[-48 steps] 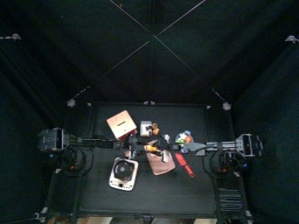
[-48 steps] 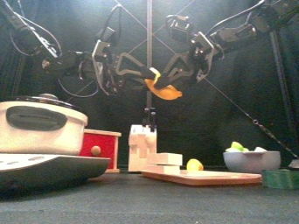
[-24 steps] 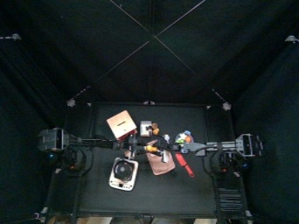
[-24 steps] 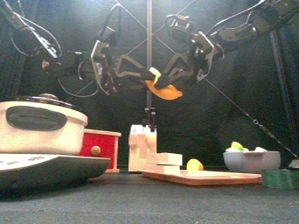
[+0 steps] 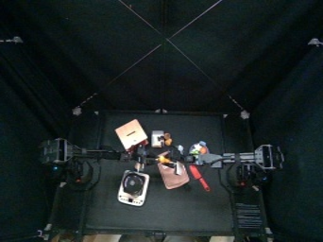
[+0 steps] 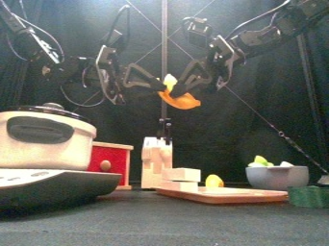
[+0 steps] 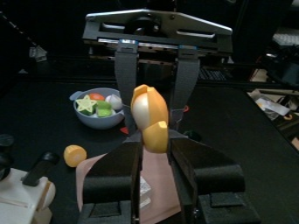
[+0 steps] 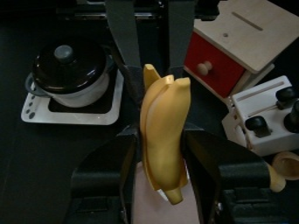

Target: Peel banana

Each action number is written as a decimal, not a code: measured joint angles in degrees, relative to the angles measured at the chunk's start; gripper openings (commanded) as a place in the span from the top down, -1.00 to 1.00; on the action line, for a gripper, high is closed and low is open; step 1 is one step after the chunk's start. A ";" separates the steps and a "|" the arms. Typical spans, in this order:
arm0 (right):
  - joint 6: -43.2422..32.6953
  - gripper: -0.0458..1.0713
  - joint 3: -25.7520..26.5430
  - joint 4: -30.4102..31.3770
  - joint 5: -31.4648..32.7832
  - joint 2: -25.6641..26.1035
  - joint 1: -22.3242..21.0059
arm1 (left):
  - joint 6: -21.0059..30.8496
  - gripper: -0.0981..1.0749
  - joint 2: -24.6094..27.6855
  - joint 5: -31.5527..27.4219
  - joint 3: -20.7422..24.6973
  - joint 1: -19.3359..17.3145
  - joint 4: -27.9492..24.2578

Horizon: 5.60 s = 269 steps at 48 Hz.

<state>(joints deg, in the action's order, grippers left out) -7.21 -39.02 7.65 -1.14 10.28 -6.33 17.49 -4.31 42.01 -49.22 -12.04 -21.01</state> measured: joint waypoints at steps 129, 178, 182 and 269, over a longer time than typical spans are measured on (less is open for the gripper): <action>-0.09 -0.33 0.53 -3.69 -7.65 -2.37 -2.99 | 0.62 0.66 -0.79 -0.35 -1.67 -1.85 15.56; -0.18 -0.10 6.68 -3.60 -2.64 -7.56 -4.04 | 0.44 0.66 -0.70 0.44 -2.02 -2.02 16.17; -0.18 -0.01 5.98 -4.39 -3.25 -6.94 -4.04 | 0.44 0.66 -0.70 0.70 -2.20 -1.85 16.70; -0.18 -0.84 7.03 -11.25 22.68 3.87 -1.05 | 0.62 0.65 -1.58 -8.88 -1.93 -1.93 27.77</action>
<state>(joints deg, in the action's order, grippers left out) -7.38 -31.99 -3.60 21.53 14.15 -7.38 18.11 -5.89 33.13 -51.15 -13.97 6.77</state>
